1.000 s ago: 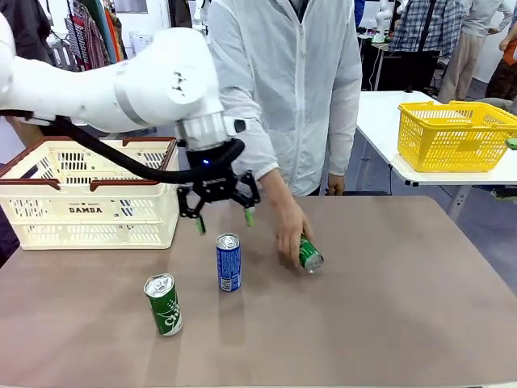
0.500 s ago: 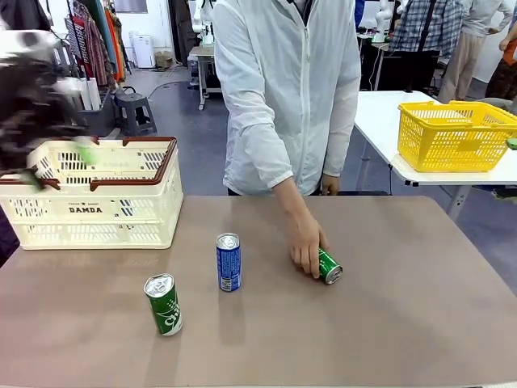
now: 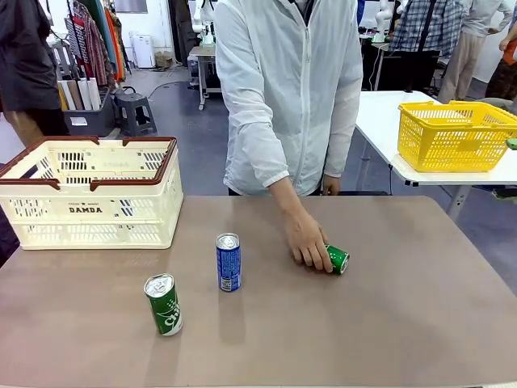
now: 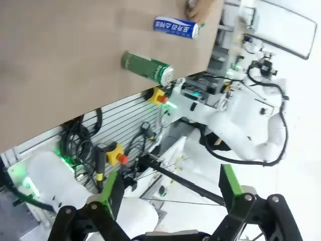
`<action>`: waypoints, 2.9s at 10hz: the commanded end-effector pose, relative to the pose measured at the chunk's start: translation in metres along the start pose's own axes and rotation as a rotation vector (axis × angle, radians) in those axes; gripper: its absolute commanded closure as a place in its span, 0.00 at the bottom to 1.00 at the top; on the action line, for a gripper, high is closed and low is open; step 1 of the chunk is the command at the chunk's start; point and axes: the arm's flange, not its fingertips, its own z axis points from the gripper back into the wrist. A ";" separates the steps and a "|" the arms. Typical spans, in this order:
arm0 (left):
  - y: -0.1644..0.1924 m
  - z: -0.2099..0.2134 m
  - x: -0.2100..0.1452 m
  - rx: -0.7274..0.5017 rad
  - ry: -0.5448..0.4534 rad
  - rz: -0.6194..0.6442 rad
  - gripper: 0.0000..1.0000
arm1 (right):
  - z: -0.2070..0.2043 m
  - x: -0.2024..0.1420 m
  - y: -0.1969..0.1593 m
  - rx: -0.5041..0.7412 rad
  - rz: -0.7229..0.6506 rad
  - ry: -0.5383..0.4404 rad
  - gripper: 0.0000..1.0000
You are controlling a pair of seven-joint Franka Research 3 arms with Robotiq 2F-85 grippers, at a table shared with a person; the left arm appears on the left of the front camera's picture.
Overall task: Place the drinks into the Shopping basket.
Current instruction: Pick up one drink and place it into the Shopping basket.
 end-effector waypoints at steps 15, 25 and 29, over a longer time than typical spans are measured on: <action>-0.261 -0.217 0.080 0.728 -0.129 0.146 0.00 | 0.001 -0.001 0.005 -0.007 -0.016 0.009 0.00; -0.265 -0.412 0.106 0.869 -0.298 0.149 0.00 | 0.001 -0.001 0.005 -0.007 -0.016 0.009 0.00; -0.230 -0.468 0.113 0.958 -0.375 0.091 0.00 | 0.001 -0.001 0.005 -0.007 -0.016 0.009 0.00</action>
